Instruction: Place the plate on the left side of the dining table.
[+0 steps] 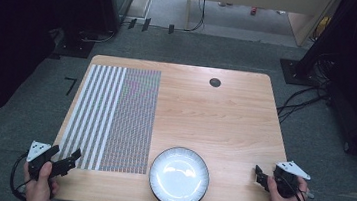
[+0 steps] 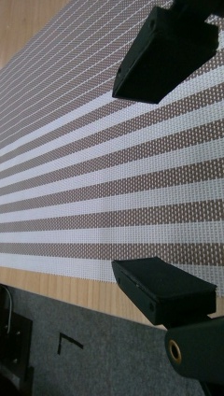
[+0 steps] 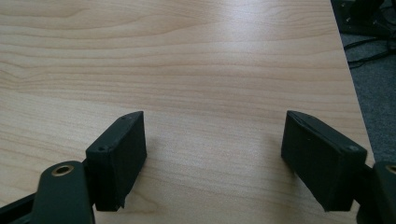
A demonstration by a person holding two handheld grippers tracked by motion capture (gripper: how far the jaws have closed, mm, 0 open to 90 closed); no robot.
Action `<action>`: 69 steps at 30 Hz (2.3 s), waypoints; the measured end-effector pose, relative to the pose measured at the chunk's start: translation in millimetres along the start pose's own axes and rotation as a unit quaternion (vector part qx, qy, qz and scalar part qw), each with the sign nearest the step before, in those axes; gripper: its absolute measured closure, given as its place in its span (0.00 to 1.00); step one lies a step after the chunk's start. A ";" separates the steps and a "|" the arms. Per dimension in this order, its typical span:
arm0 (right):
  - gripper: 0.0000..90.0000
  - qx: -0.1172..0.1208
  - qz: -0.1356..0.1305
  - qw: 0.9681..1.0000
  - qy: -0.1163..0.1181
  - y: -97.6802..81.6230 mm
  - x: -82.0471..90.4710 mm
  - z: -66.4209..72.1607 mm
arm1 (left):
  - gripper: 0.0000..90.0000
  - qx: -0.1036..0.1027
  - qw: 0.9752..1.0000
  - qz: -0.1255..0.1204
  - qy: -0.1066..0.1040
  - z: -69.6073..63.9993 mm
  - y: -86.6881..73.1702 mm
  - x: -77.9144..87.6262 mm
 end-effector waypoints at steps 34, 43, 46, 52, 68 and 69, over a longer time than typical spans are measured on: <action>0.17 -0.022 -0.050 0.998 0.043 12.3 28.5 40.1 | 0.15 -0.039 0.997 -0.021 -0.063 -67.1 15.3 -3.5; 0.17 -0.023 -0.056 0.997 0.056 13.7 34.6 50.2 | 0.15 -0.043 0.997 -0.022 -0.068 -74.2 16.0 -3.7; 0.17 -0.022 -0.059 0.996 0.058 13.8 35.8 51.7 | 0.15 -0.044 0.996 -0.021 -0.069 -75.8 16.0 -3.7; 0.17 -0.016 -0.060 0.996 0.065 13.6 37.5 58.3 | 0.15 -0.047 0.996 -0.022 -0.071 -79.5 16.4 -3.4; 0.18 -0.005 -0.063 0.995 0.080 12.9 40.7 75.0 | 0.15 -0.052 0.995 -0.025 -0.077 -89.2 17.1 -3.2; 0.18 -0.003 -0.063 0.995 0.082 12.7 40.9 76.8 | 0.15 -0.052 0.995 -0.024 -0.078 -90.3 17.2 -3.2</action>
Point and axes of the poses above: each handheld gripper's, and its own axes: x roughly backward along the jaws, y roughly out of its top, z roughly to its left, the point moved 5 cm from there along -x, roughly forward along the jaws, and after that the axes turned 11 degrees about -x, right-handed, at the moved point
